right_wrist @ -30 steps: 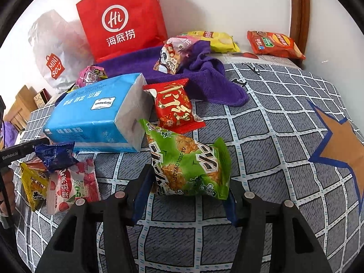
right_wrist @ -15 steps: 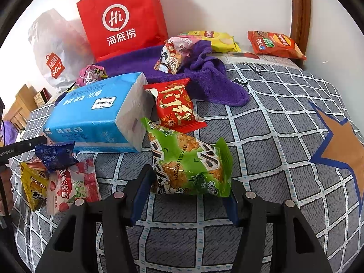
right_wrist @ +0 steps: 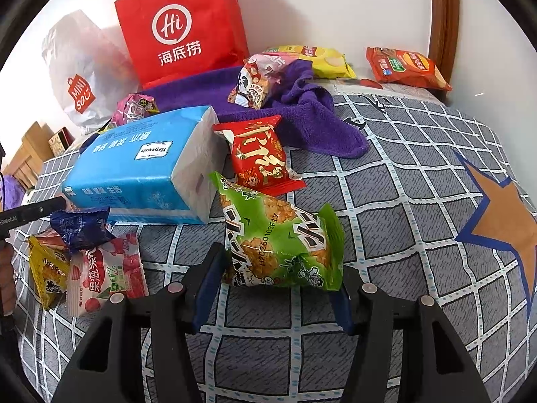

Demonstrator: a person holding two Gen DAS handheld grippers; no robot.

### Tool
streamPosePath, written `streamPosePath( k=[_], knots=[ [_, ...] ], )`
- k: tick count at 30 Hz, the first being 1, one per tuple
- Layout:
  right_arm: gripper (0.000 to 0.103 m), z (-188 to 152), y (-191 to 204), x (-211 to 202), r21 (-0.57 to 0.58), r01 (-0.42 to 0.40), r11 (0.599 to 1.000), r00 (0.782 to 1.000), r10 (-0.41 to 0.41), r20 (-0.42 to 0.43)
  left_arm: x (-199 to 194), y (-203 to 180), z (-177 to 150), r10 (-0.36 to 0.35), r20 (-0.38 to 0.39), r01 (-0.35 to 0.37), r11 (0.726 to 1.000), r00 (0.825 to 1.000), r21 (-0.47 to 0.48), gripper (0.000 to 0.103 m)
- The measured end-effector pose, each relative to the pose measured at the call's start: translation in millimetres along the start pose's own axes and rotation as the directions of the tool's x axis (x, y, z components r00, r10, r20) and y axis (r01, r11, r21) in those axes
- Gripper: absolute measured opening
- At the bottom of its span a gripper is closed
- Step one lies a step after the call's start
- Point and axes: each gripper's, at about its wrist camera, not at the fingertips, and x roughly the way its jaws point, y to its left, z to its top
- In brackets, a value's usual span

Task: Organize snacks
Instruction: 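Lift the green bag and pale pink wrapper up toward the purple towel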

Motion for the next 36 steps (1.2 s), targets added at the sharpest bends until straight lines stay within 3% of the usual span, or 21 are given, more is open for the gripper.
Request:
streamPosePath(
  k=[4, 14, 24, 36],
  knots=[
    [0.053, -1.4, 8.1, -7.3, -0.024, 0.038, 0.999, 0.999, -0.037, 0.025, -6.0, -3.6, 0.9, 0.02, -0.003, -0.02, 0.999, 1.0, 0.026, 0.034],
    [0.045, -15.8, 22.2, -44.7, 0.031, 0.017, 0.999, 0.998, -0.019, 0.061, -48.7, -6.5, -3.4, 0.008, 0.052, -0.01, 0.999, 0.999, 0.052, 0.034],
    [0.043, -30.7, 24.5, -86.4, 0.099, -0.012, 0.995, 0.993, 0.001, 0.114, -76.6, -12.4, -18.8, -0.032, 0.062, 0.029, 0.999, 0.998, 0.045, 0.034],
    [0.042, -26.8, 60.6, -117.7, 0.056, -0.02, 0.998, 0.986, 0.01, 0.167, -97.2, -31.4, -30.9, -0.079, 0.049, 0.076, 0.995, 0.996, 0.061, 0.034]
  ],
)
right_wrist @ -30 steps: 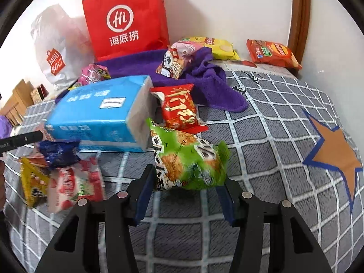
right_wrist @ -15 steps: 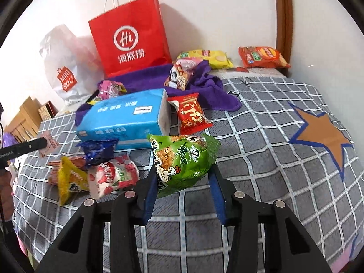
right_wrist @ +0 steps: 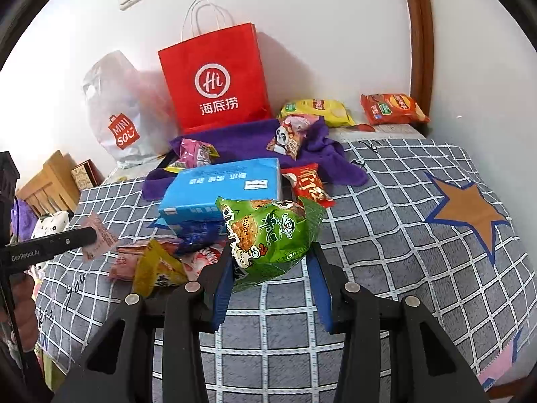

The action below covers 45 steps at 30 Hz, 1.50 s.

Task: Organize snacks
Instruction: 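Lift the green bag and pale pink wrapper up toward the purple towel, then carry the green bag over the towel while the left carries the pink wrapper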

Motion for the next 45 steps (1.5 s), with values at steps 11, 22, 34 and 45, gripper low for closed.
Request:
streamPosePath(
  k=[11, 22, 34, 45],
  knots=[
    [0.042, 3.3, 14.1, -5.6, -0.007, -0.03, 1.0, 0.999, 0.03, 0.011, -8.9, -24.8, 11.9, -0.039, 0.007, 0.039, 0.998, 0.999, 0.054, 0.034],
    [0.042, 29.5, 18.9, -8.4, 0.0, -0.026, 1.0, 1.0, 0.026, 0.013, -13.8, -42.5, 38.7, -0.079, 0.01, 0.078, 0.994, 0.997, 0.081, 0.034],
    [0.042, 72.6, 13.6, 4.5, 0.035, -0.019, 0.999, 1.0, 0.019, 0.016, -11.7, -47.5, 86.9, -0.081, 0.031, 0.078, 0.992, 0.996, 0.098, 0.034],
    [0.042, 115.9, 9.2, 31.7, 0.03, 0.006, 1.0, 0.999, -0.006, 0.032, 5.0, -53.3, 136.2, -0.064, 0.057, 0.057, 0.991, 0.996, 0.125, 0.034]
  ],
)
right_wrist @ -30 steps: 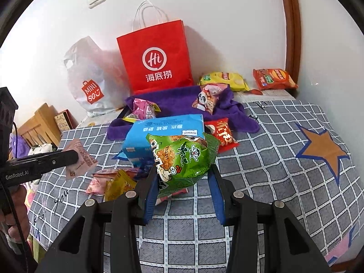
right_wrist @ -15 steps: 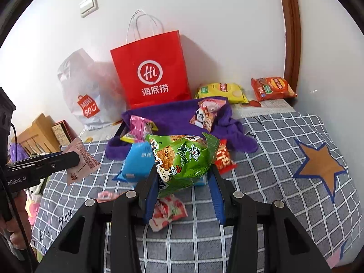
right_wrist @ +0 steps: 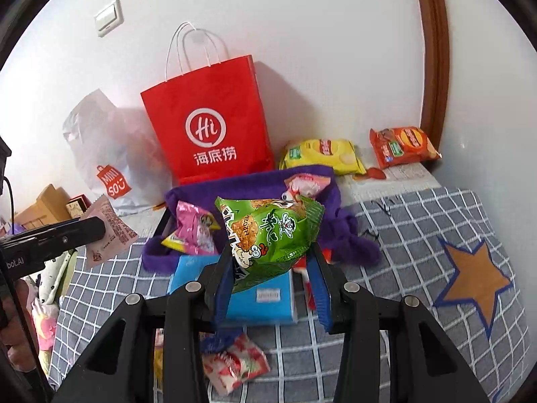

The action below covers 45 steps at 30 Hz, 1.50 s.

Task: Organize snacks
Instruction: 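Carry the green bag over the towel while the left carries the pink wrapper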

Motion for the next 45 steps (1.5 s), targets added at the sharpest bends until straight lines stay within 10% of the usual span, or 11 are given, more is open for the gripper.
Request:
streamPosePath(
  k=[21, 45],
  knots=[
    [0.038, 77.8, 24.7, 82.6, -0.076, -0.071, 0.995, 0.997, 0.071, -0.008, 67.2, 72.0, 62.8, 0.059, -0.013, -0.06, 0.993, 0.998, -0.104, 0.034],
    [0.037, 100.2, 1.7, 164.0, -0.118, -0.139, 0.983, 0.985, 0.124, -0.123, 117.4, 106.8, 57.4, 0.034, -0.051, -0.042, 0.983, 0.998, -0.178, 0.034]
  ],
)
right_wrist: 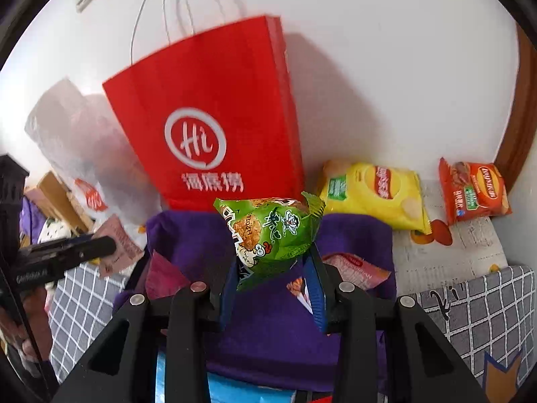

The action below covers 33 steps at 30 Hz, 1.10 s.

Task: Organize snacks
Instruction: 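Carry the green bag over the towel while the left carries the pink wrapper, then open the right tool over the towel while the left releases its wrapper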

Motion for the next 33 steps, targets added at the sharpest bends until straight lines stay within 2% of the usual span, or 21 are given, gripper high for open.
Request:
streamPosePath(
  k=[5, 15, 21, 26, 33],
  knots=[
    [0.037, -7.5, 3.6, 18.9, -0.04, -0.003, 0.999, 0.997, 0.0, -0.073, 13.4, 6.8, -5.1, -0.015, -0.025, 0.014, 0.999, 1.0, -0.029, 0.034],
    [0.037, -24.6, 8.3, 49.7, -0.091, -0.019, 0.996, 0.979, 0.0, -0.205, 29.6, 17.5, -5.3, -0.039, -0.051, 0.034, 0.995, 0.998, -0.099, 0.034],
    [0.037, -29.7, 14.2, 59.0, -0.11, -0.017, 0.994, 0.972, -0.009, -0.234, 38.6, 11.2, -8.7, -0.042, -0.082, 0.035, 0.996, 0.996, -0.082, 0.034],
    [0.038, -33.0, 13.0, 67.2, -0.108, -0.006, 0.994, 0.964, -0.023, -0.265, 46.7, 7.3, -12.2, -0.001, -0.118, -0.005, 0.998, 0.993, -0.057, 0.034],
    [0.04, -36.9, 7.5, 78.5, -0.104, 0.01, 0.994, 0.953, -0.041, -0.299, 50.0, 6.9, -12.2, -0.011, -0.143, 0.004, 0.999, 0.99, -0.054, 0.035]
  ],
)
